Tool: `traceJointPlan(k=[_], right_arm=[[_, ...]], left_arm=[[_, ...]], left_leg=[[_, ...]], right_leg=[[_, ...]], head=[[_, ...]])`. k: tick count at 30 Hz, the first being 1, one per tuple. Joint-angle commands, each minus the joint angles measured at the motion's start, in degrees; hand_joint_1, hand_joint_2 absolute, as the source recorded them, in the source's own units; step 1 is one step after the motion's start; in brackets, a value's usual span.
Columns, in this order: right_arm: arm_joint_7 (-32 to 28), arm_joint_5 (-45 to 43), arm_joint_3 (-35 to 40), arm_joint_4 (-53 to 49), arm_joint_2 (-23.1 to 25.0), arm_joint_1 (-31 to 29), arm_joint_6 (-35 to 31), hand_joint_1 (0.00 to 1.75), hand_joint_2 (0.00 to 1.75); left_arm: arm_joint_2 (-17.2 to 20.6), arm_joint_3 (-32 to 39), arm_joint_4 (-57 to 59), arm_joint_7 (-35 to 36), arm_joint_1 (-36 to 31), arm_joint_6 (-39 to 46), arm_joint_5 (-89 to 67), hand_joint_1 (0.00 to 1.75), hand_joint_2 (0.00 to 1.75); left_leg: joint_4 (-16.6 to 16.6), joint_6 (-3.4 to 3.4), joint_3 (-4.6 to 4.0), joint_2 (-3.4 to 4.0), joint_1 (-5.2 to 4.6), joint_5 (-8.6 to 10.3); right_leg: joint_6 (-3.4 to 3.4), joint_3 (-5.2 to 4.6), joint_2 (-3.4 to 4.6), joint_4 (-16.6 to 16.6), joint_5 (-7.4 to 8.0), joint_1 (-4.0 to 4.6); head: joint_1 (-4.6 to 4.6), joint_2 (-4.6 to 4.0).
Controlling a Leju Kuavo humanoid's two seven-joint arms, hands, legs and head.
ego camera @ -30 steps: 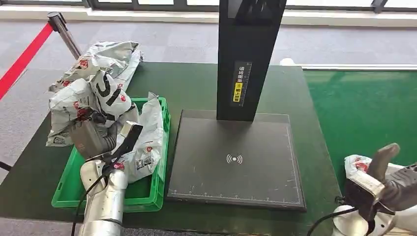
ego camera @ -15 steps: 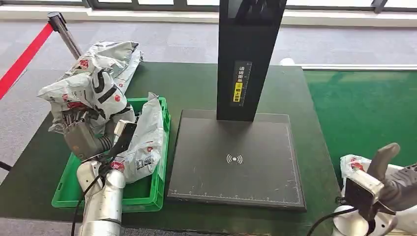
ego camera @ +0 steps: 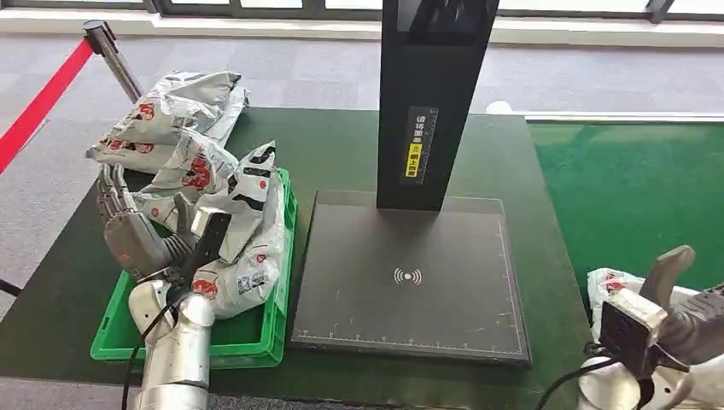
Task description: Moved the parcel from conveyor to table for the left to box.
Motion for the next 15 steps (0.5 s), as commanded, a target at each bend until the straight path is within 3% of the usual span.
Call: traceJointPlan(k=[1,15], right_arm=[[2.2,0.1,-0.5,1.8,-1.1,-0.7,1.9,0.0,1.75],[2.0,0.3,-0.3,2.1,-1.0,-0.6,2.1,0.0,1.75]], left_arm=[[-0.1,-1.6,-0.2,-0.7,0.0,-0.1,2.3,0.0,0.0],[-0.1,-2.7,-1.2,-0.7,0.5,-0.1,2.5,0.0,0.0]], left_leg=[[0.0,0.01,0.05,0.05,0.02,0.01],[0.0,0.01,0.03,0.03,0.03,0.0]], right_leg=[[-0.05,0.07,-0.08,-0.1,0.01,0.04],[-0.03,0.06,-0.06,-0.1,0.01,0.05]], head=[[0.0,0.0],[0.0,0.0]])
